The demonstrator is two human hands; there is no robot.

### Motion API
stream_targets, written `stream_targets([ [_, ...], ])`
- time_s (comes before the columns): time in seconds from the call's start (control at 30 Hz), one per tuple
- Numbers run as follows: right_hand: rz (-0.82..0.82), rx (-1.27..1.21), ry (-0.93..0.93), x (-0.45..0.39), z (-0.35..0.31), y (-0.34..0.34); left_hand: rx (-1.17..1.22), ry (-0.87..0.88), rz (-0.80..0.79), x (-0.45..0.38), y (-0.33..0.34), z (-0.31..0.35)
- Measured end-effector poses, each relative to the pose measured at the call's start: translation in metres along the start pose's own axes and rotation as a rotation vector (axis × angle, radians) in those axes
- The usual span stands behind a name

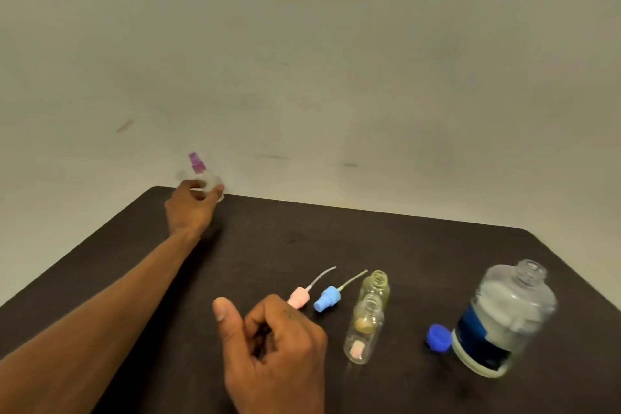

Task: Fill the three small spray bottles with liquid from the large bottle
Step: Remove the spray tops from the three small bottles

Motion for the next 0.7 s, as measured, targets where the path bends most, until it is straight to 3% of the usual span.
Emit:
stream_targets([
  [0.23, 0.070, 0.037, 0.010, -0.006, -0.004, -0.011, 0.056, 0.069, -0.112, 0.099, -0.036, 0.020],
  [0.47, 0.046, -0.033, 0.053, -0.010, -0.020, -0.037, 0.356, -0.005, -0.234, 0.207, -0.073, 0.039],
  [0.6, 0.029, -0.074, 0.178, -0.006, -0.019, -0.048, 0.416, 0.046, -0.317, 0.247, -0.076, 0.049],
  [0.7, -0.059, -0.096, 0.374, -0.001, -0.013, -0.046, 0.368, 0.153, -0.336, 0.262, -0.077, 0.057],
])
Point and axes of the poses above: each hand's wrist, its own x-axis away from the middle knuckle, its own y-axis out of the palm, z = x × y, the point moved 4 cm from there along -x, towards the middle knuckle, and after that the axes turned 1 degree about -x, right-handed, at the moved point
